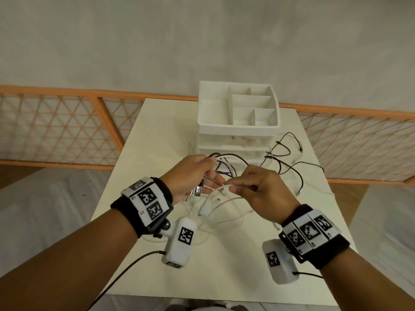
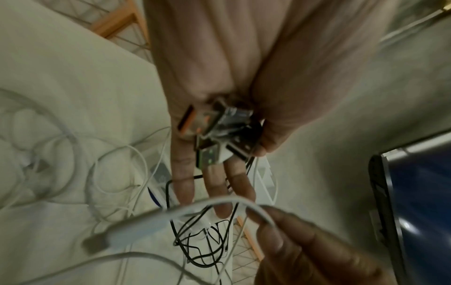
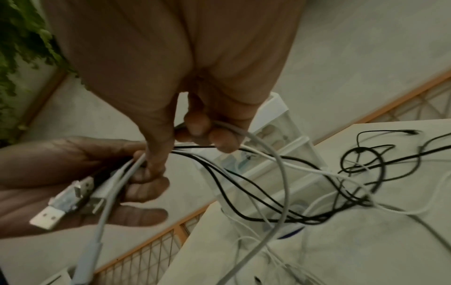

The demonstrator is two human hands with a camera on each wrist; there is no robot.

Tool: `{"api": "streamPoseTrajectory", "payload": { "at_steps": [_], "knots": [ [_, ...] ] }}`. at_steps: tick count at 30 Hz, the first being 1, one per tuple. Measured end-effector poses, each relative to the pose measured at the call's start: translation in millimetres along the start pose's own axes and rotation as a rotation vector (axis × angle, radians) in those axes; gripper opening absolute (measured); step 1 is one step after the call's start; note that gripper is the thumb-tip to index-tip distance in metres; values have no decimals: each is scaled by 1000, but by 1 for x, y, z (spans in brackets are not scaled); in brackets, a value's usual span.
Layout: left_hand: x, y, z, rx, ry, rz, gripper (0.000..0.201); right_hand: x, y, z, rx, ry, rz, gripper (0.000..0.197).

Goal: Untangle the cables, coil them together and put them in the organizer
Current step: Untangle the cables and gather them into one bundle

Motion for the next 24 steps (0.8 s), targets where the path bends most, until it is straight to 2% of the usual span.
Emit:
{"api": "streamPoseTrajectory", "payload": {
  "at_steps": [4,7,9,12,14,16,18,20,22,24],
  "knots": [
    [-1,4,-14,50,-149,-51,28,12,-12,10,-78,34,14,13],
    [0,8,-18,37,-134,-61,33,20,-18,23,-207,21,4,4],
    [-8,9,-11,-39,-117,-83,36,12,-19,28,-257,-61,-47,17],
    [-39,15,8,-162,-80,-184,37,-31,-11,24,-233,-131,-216,27],
    [-61,21,21,-196,-18,-271,39,-75,3,11,-133,2,-366,32],
    [-72,25,28,-214,9,-323,37,-120,23,-1,-75,130,-536,30],
    [-70,24,33,-250,50,-326,26,-148,37,-5,-109,117,-716,29],
    [-59,20,40,-322,128,-268,24,-149,38,2,-171,44,-803,33],
    [-42,14,47,-383,178,-192,27,-127,23,20,-233,8,-697,36],
    [-25,7,44,-374,155,-132,27,-79,2,44,-311,-44,-451,33]
  ]
}}
Point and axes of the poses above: each hand's wrist, its own y-axis away from the middle knuckle, its own z-axis out of the back of the hand, x = y × z, the point moved 6 cm from there along -y, towards the middle knuckle, and after that the axes turned 4 degrees about -y, right-handed, at the moved point
